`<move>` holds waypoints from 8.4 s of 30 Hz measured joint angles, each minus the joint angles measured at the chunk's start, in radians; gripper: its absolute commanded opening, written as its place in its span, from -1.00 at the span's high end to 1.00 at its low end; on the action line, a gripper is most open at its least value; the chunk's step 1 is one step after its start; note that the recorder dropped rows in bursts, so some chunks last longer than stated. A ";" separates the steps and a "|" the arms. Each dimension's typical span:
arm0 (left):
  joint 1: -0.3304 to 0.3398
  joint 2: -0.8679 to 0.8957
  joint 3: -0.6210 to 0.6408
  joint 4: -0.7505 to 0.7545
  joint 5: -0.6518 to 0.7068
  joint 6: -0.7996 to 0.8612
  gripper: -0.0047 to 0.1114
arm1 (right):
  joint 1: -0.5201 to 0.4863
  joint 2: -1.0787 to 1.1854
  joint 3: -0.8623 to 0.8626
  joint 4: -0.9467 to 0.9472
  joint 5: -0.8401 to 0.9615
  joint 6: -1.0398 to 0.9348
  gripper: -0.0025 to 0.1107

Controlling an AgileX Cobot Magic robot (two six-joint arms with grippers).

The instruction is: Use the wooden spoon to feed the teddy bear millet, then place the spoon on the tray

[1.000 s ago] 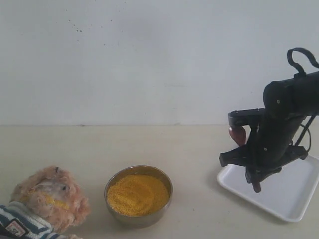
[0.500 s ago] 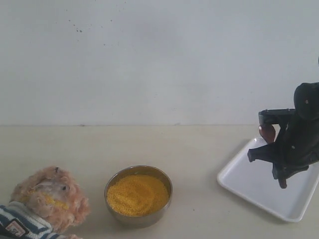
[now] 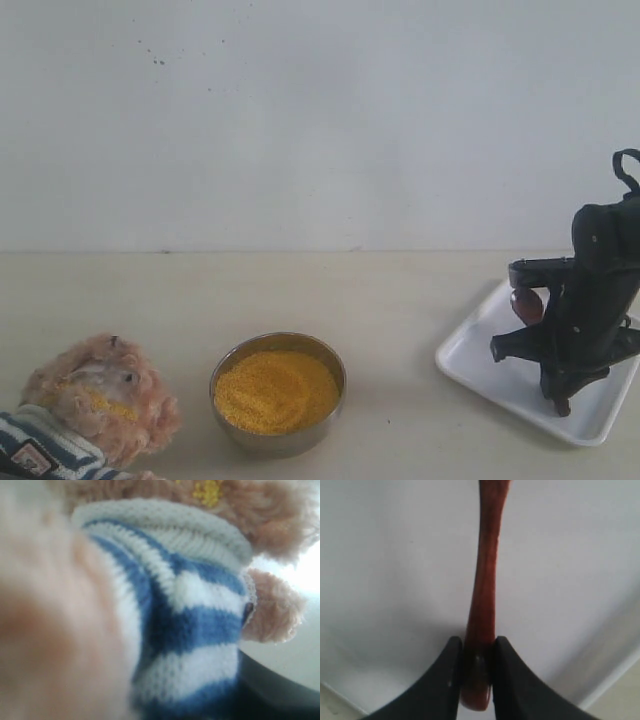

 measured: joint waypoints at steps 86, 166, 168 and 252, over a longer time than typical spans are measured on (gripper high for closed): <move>0.000 0.000 0.000 0.000 0.000 0.000 0.82 | -0.002 -1.688 0.889 0.339 -0.131 -0.120 0.96; 0.000 0.000 0.000 0.000 0.000 0.000 0.82 | -0.002 -2.055 1.324 0.103 -0.644 -0.171 0.96; 0.000 0.000 0.000 0.000 0.000 0.000 0.82 | -0.002 -2.055 1.324 0.103 -0.644 -0.171 0.96; 0.000 0.282 -0.117 -0.157 -0.222 0.109 0.02 | -0.002 -2.055 1.324 0.131 -0.652 -0.171 0.96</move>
